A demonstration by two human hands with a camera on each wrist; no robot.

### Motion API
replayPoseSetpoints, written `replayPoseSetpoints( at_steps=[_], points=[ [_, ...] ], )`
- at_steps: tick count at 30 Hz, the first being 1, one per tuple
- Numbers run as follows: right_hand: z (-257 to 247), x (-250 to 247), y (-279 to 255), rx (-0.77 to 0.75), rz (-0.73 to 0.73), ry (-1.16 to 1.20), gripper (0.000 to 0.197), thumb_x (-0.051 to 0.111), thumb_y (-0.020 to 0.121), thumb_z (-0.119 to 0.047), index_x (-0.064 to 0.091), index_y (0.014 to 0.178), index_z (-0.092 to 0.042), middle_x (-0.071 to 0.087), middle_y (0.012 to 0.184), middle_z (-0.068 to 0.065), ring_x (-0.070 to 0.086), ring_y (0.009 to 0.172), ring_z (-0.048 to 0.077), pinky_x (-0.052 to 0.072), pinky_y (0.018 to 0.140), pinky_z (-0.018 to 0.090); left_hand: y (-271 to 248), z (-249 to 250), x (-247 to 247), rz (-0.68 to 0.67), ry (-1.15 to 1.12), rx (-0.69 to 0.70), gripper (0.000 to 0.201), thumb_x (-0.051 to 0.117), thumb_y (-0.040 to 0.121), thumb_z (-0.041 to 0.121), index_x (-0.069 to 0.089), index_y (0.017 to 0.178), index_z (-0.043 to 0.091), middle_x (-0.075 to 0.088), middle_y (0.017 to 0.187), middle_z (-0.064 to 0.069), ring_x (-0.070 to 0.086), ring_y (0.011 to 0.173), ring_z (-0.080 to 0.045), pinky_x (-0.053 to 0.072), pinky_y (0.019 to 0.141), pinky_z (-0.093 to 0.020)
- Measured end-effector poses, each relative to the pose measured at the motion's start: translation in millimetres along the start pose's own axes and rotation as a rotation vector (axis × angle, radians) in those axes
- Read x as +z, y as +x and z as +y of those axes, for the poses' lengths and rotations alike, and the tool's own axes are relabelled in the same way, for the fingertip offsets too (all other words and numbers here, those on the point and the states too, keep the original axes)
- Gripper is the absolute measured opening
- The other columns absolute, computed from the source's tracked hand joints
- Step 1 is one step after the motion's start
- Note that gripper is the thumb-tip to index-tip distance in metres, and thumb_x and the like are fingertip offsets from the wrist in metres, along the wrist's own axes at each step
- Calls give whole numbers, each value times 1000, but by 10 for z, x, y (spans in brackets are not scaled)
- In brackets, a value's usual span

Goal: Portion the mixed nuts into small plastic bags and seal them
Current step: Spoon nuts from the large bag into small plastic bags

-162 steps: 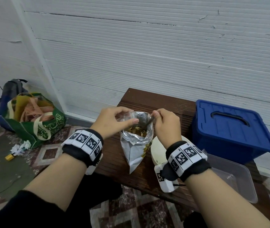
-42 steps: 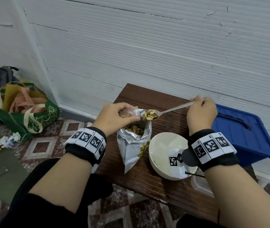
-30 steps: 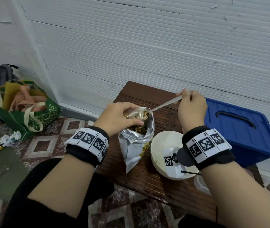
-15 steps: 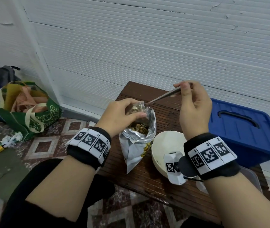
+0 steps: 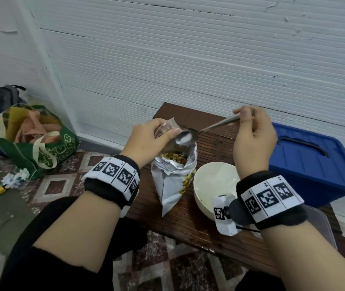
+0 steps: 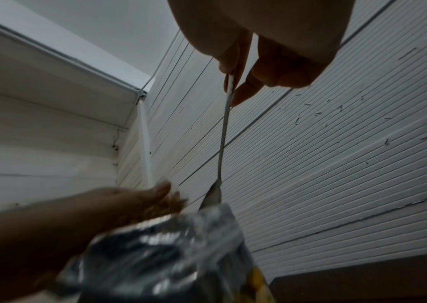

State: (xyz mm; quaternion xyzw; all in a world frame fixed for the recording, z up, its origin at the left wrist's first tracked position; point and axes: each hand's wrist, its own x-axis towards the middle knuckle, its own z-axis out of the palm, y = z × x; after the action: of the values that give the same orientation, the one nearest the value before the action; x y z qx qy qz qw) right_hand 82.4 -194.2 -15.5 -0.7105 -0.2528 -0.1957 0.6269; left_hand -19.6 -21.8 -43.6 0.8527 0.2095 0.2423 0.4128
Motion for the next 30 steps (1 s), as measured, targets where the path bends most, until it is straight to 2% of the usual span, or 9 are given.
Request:
replayPoseSetpoints(
  at_steps=[2, 5, 7, 11, 15, 20, 23, 25, 30],
  points=[
    [40, 54, -98, -56, -88, -49, 20, 48, 99, -19, 63, 88, -16, 56, 69, -17, 53, 66, -9, 37, 62, 9, -9, 3, 11, 6, -22, 2, 19, 64, 86, 47, 62, 90, 28, 62, 79, 14, 55, 71, 2, 37, 58, -5],
    [128, 137, -246, -176, -209, -160, 24, 47, 97, -24, 68, 93, -13, 62, 76, -9, 53, 71, 11, 39, 69, 30, -22, 7, 27, 10, -34, 13, 18, 66, 85, 45, 63, 89, 28, 63, 78, 15, 55, 70, 3, 36, 58, -4],
    [179, 179, -313, -259, -255, -238, 25, 45, 97, -24, 68, 92, -13, 66, 79, -2, 52, 72, 20, 36, 71, 33, -22, -1, 34, 14, -38, 14, 20, 67, 85, 45, 66, 92, 26, 65, 80, 14, 57, 73, 3, 38, 59, -3],
    [190, 205, -350, -286, -332, -278, 33, 39, 97, -30, 66, 90, -14, 65, 76, 1, 50, 72, 22, 33, 71, 32, -20, -19, 30, 17, -14, 11, 24, 68, 82, 49, 68, 94, 28, 67, 87, 15, 59, 83, 3, 40, 63, -2],
    [174, 211, -375, -218, -348, -234, 25, 45, 96, -22, 66, 86, -11, 64, 73, 1, 49, 70, 19, 28, 68, 25, -27, -1, 48, 22, -17, 3, 22, 68, 81, 50, 67, 91, 30, 67, 90, 14, 61, 87, 0, 42, 66, -5],
    [209, 233, -379, 52, -308, -209, 25, 46, 99, -19, 65, 86, -10, 65, 74, 3, 61, 74, 22, 45, 72, 36, -35, 28, 52, 2, -14, -3, 21, 70, 80, 48, 67, 92, 32, 67, 94, 12, 61, 92, -4, 41, 69, -5],
    [189, 221, -312, 197, -236, -220, 27, 44, 100, -21, 64, 84, -11, 60, 71, -3, 58, 74, 18, 36, 66, 23, -45, 45, 45, -18, -23, 6, 18, 72, 79, 46, 68, 92, 34, 69, 95, 9, 61, 91, -4, 41, 68, -4],
    [179, 210, -262, 245, -203, -244, 28, 42, 101, -22, 64, 87, -11, 61, 75, -1, 57, 77, 18, 31, 64, 20, -49, 45, 37, -16, -28, 9, 17, 73, 79, 46, 68, 90, 34, 70, 96, 9, 62, 92, -6, 45, 73, -9],
    [166, 138, -85, 328, -106, -240, 28, 40, 102, -24, 61, 86, -13, 63, 81, 4, 57, 73, 15, 31, 55, 11, -50, 49, 6, 10, -30, 16, 25, 75, 76, 44, 72, 95, 27, 71, 95, 8, 63, 91, -6, 47, 74, -11]
  ],
)
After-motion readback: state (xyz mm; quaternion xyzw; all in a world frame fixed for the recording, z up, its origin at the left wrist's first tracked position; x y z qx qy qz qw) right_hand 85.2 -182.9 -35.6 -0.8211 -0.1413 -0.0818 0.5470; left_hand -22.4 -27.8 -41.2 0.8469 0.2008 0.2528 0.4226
